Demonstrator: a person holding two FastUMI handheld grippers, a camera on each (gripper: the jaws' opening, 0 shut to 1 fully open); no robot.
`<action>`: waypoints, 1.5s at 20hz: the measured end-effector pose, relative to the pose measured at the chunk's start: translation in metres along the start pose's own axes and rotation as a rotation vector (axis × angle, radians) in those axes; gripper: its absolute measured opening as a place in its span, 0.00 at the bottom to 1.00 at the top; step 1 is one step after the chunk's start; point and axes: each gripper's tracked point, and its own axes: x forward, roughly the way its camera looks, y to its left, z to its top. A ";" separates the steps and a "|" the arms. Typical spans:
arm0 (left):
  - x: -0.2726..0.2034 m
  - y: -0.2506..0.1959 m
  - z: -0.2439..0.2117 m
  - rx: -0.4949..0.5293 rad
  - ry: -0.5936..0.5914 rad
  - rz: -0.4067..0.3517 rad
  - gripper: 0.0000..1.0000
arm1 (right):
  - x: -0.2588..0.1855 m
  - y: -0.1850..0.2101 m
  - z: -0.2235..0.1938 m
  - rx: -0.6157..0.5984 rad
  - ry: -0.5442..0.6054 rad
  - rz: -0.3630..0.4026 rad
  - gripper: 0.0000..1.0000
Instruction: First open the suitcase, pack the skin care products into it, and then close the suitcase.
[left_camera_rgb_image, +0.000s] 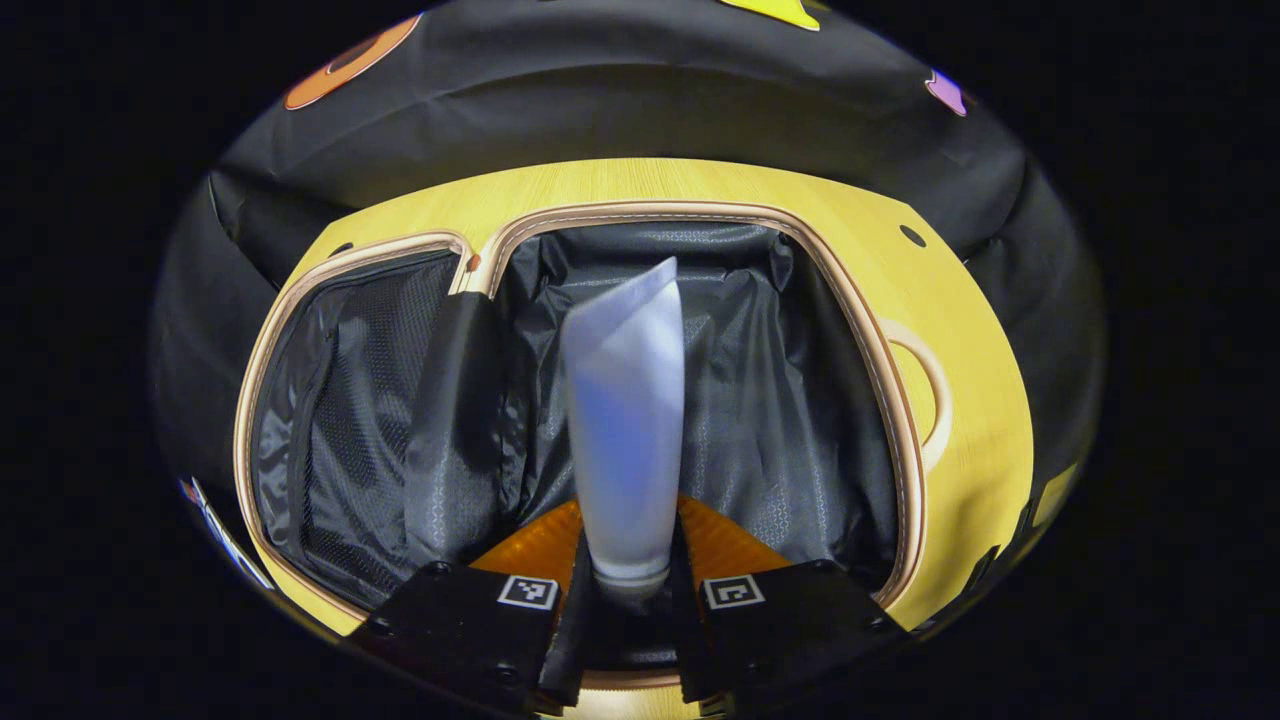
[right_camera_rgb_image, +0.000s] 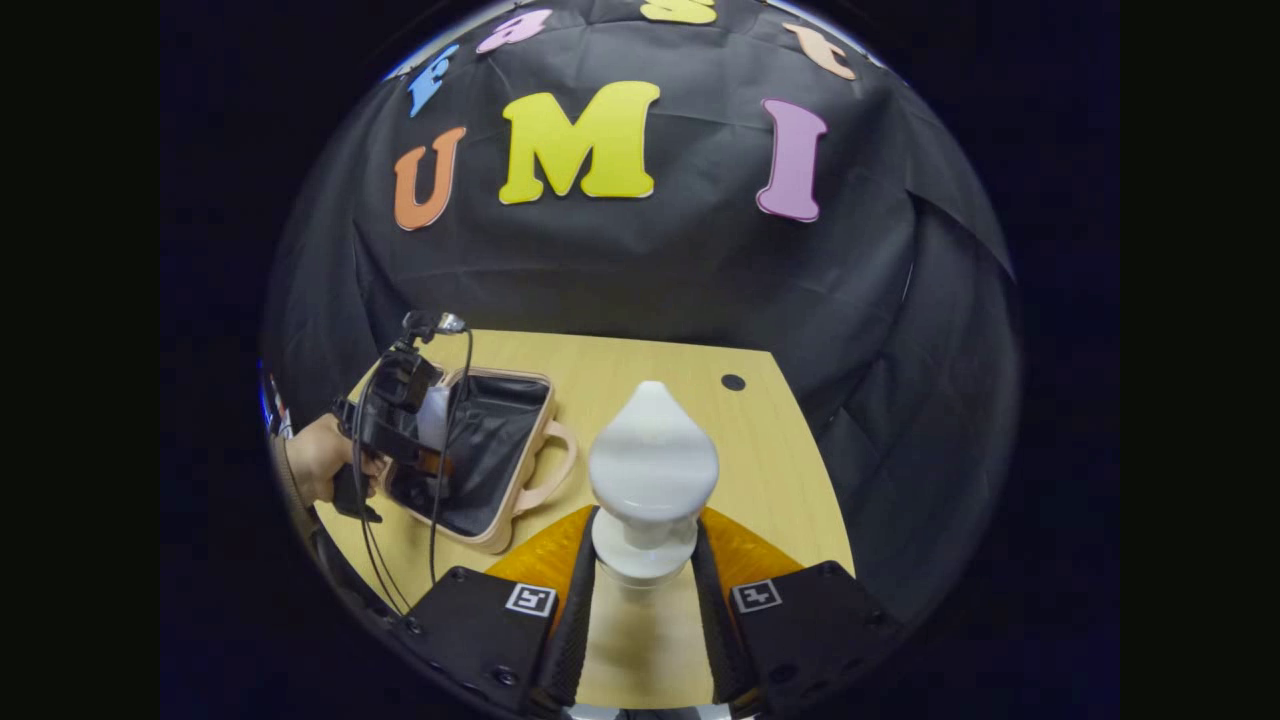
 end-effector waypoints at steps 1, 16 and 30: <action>0.002 0.000 0.002 0.000 0.001 -0.004 0.39 | 0.000 0.004 0.000 -0.017 0.002 0.009 0.47; -0.030 0.003 -0.001 -0.111 -0.115 -0.086 0.55 | 0.042 0.106 0.055 -0.015 0.021 0.183 0.47; -0.250 0.088 0.012 -0.038 -0.787 0.118 0.97 | 0.119 0.227 -0.013 -0.130 0.239 0.329 0.47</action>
